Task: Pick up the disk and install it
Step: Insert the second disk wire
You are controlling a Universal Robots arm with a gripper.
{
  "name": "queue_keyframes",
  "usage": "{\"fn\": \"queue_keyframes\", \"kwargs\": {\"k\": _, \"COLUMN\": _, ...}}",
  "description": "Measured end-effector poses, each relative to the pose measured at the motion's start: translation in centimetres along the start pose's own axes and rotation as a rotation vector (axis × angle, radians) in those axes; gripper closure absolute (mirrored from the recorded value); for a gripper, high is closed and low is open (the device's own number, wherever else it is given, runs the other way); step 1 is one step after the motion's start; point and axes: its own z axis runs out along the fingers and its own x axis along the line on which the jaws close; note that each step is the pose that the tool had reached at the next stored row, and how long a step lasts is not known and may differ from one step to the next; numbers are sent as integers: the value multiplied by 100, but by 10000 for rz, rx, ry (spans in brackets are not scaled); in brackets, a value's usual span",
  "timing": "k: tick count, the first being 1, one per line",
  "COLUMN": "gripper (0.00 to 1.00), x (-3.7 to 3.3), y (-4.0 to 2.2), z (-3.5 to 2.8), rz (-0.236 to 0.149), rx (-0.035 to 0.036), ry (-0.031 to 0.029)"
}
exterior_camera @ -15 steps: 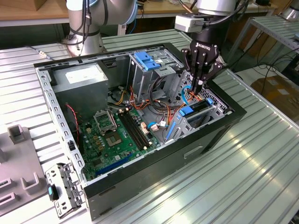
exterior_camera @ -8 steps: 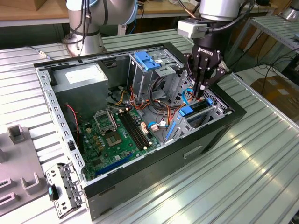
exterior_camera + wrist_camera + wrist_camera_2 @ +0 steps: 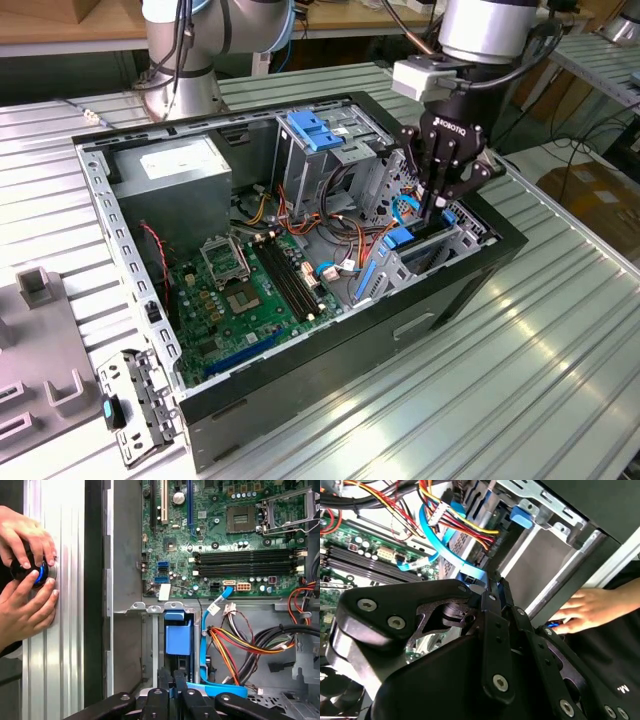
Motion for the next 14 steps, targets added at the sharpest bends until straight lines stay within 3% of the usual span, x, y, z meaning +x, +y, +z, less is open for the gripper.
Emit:
{"fn": "queue_keyframes", "kwargs": {"k": 3, "gripper": 84, "x": -1, "y": 16, "z": 7, "rz": -23, "rx": 38, "ry": -243}}
{"fn": "queue_keyframes", "kwargs": {"k": 4, "gripper": 84, "x": -1, "y": 19, "z": 8, "rz": -25, "rx": 57, "ry": -275}}
{"fn": "queue_keyframes", "kwargs": {"k": 7, "gripper": 84, "x": -1, "y": 44, "z": 12, "rz": -6, "rx": 327, "ry": -318}}
{"fn": "queue_keyframes", "kwargs": {"k": 8, "gripper": 84, "x": -1, "y": 57, "z": 14, "rz": -13, "rx": 377, "ry": -333}}
{"fn": "queue_keyframes", "kwargs": {"k": 11, "gripper": 84, "x": -3, "y": 79, "z": 21, "rz": -33, "rx": 425, "ry": -398}}
{"fn": "queue_keyframes", "kwargs": {"k": 14, "gripper": 84, "x": -4, "y": 92, "z": 28, "rz": -22, "rx": 555, "ry": -564}}
